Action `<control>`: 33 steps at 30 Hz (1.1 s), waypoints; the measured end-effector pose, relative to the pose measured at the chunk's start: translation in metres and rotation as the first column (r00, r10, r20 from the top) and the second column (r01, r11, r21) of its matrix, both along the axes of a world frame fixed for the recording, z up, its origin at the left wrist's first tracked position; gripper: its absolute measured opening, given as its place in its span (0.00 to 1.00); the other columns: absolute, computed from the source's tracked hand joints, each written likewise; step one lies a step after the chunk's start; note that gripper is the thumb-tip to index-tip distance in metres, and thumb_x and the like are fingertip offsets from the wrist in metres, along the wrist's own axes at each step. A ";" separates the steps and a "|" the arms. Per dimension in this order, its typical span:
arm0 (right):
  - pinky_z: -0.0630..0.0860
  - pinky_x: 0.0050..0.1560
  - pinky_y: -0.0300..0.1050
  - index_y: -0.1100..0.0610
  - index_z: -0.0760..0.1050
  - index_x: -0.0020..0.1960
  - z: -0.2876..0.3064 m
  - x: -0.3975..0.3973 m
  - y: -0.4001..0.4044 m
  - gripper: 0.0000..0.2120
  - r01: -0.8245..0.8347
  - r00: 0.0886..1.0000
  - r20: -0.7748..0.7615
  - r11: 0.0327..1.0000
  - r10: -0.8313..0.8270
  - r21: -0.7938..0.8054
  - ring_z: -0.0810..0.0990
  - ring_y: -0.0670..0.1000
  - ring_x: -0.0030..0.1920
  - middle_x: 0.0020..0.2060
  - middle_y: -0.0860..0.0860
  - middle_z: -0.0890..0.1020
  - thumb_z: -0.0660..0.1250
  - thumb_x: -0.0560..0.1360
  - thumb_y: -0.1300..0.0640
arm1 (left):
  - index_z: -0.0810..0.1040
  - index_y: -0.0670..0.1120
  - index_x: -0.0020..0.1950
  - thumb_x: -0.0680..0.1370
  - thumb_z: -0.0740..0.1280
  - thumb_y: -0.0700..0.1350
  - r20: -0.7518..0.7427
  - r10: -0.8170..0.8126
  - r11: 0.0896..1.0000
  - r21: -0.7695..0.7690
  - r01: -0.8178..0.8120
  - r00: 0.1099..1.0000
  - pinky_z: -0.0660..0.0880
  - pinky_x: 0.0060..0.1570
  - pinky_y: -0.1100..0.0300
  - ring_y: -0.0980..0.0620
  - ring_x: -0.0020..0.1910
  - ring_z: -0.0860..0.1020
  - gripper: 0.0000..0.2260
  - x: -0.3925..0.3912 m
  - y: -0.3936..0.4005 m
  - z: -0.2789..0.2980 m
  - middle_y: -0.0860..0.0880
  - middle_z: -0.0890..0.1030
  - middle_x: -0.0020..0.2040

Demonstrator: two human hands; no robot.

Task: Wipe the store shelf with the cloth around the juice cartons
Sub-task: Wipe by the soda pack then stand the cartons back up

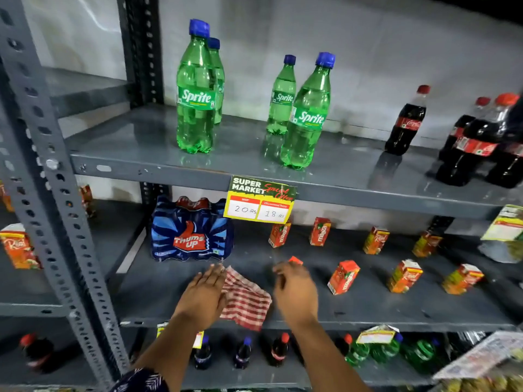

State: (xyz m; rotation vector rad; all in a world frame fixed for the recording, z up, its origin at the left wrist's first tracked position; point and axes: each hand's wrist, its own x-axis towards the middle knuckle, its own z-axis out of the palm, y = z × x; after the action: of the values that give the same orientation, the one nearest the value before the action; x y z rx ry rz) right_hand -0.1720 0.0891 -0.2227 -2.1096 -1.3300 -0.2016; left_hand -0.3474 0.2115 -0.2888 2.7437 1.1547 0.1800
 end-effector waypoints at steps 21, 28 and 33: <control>0.73 0.43 0.35 0.44 0.69 0.60 -0.063 0.121 0.033 0.33 -0.322 0.669 -0.740 0.921 0.059 -0.217 0.78 0.40 0.46 0.46 0.39 0.80 0.80 0.60 0.57 | 0.43 0.46 0.77 0.78 0.43 0.60 0.084 0.390 0.920 -0.083 -0.384 0.917 0.40 0.75 0.54 0.53 0.77 0.42 0.31 0.067 -0.026 -0.043 0.50 0.44 0.79; 0.77 0.53 0.51 0.52 0.70 0.59 -0.064 0.109 0.026 0.31 -0.146 0.813 -0.582 0.974 0.018 -0.175 0.79 0.54 0.55 0.54 0.51 0.81 0.79 0.61 0.47 | 0.41 0.44 0.77 0.80 0.45 0.58 0.045 0.503 0.863 -0.077 -0.499 0.863 0.41 0.76 0.49 0.48 0.77 0.41 0.30 0.081 -0.026 -0.049 0.46 0.43 0.79; 0.76 0.58 0.51 0.55 0.69 0.64 -0.055 0.114 0.027 0.29 -0.176 0.822 -0.569 0.956 0.010 -0.237 0.78 0.57 0.59 0.60 0.55 0.79 0.77 0.66 0.56 | 0.43 0.44 0.77 0.80 0.45 0.58 0.108 0.589 0.808 -0.085 -0.583 0.801 0.40 0.75 0.51 0.48 0.77 0.43 0.30 0.089 -0.032 -0.044 0.47 0.46 0.79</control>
State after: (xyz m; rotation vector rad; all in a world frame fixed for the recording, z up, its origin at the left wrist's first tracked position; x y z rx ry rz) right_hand -0.0576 0.1159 -0.2780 -2.0794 -1.1320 0.6512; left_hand -0.2579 0.1798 -0.3329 2.1970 1.9048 0.3887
